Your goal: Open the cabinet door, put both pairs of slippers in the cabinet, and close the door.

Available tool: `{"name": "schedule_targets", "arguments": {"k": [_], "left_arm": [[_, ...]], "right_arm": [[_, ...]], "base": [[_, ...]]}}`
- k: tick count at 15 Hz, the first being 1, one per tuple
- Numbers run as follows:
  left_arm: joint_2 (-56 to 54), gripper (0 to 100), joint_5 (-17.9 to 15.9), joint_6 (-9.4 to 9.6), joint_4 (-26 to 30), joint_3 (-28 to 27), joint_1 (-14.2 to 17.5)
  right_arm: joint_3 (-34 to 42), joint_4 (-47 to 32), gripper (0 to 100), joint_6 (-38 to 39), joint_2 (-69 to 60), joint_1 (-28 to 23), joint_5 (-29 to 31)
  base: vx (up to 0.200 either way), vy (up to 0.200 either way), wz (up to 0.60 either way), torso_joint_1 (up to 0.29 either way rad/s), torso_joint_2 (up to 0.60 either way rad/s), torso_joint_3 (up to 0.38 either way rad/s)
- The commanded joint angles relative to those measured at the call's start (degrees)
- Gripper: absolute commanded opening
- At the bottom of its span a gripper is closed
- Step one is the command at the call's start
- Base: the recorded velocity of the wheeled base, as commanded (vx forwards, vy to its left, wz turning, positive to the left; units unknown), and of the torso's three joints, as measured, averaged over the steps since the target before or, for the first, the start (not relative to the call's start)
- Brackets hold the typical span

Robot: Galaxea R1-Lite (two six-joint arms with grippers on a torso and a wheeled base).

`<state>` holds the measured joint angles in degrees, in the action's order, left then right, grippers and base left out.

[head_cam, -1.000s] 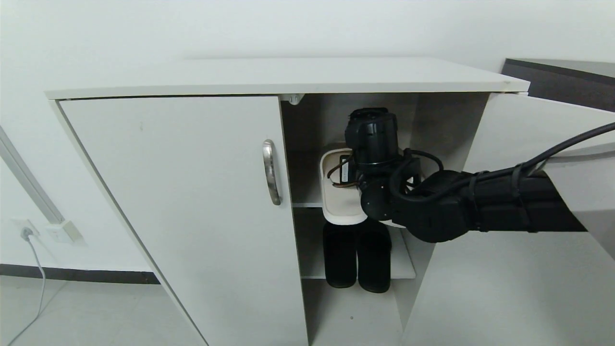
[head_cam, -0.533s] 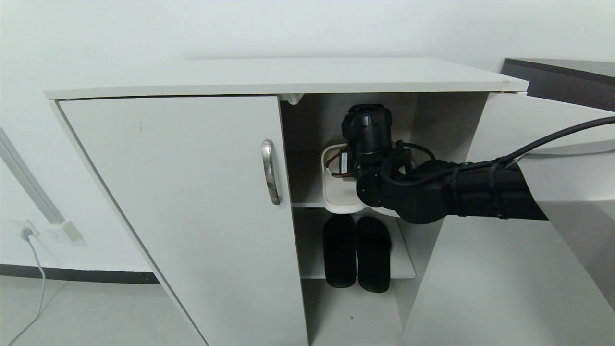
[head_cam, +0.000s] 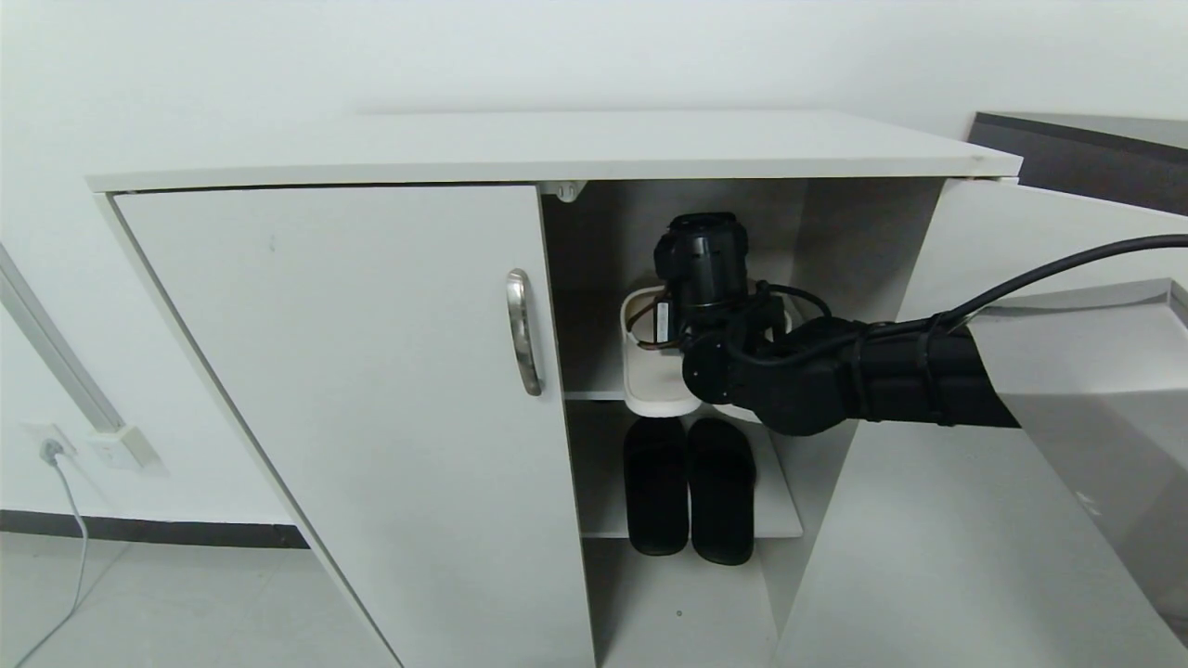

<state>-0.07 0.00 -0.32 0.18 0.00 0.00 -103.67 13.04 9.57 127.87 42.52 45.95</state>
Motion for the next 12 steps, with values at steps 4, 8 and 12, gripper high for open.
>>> {"name": "schedule_targets", "arguments": {"k": [4, 8, 12], "left_arm": [[0.1, 0, 0.0, -0.03, 0.0, 0.0, 0.0], [0.1, 0, 0.0, -0.03, 0.0, 0.0, 0.0], [0.1, 0, 0.0, -0.03, 0.0, 0.0, 0.0]], "right_arm": [[0.0, 0.1, 0, 0.0, 0.2, -0.1, 0.0], [0.1, 0.1, 100, 0.0, 0.3, -0.1, 0.0], [2.4, 0.2, 100, 0.2, -1.5, 0.4, 0.4]], "base": [[0.000, 0.000, 0.00, 0.000, 0.00, 0.000], [0.000, 0.000, 0.00, 0.000, 0.00, 0.000], [0.000, 0.000, 0.00, 0.000, 0.00, 0.000]]}}
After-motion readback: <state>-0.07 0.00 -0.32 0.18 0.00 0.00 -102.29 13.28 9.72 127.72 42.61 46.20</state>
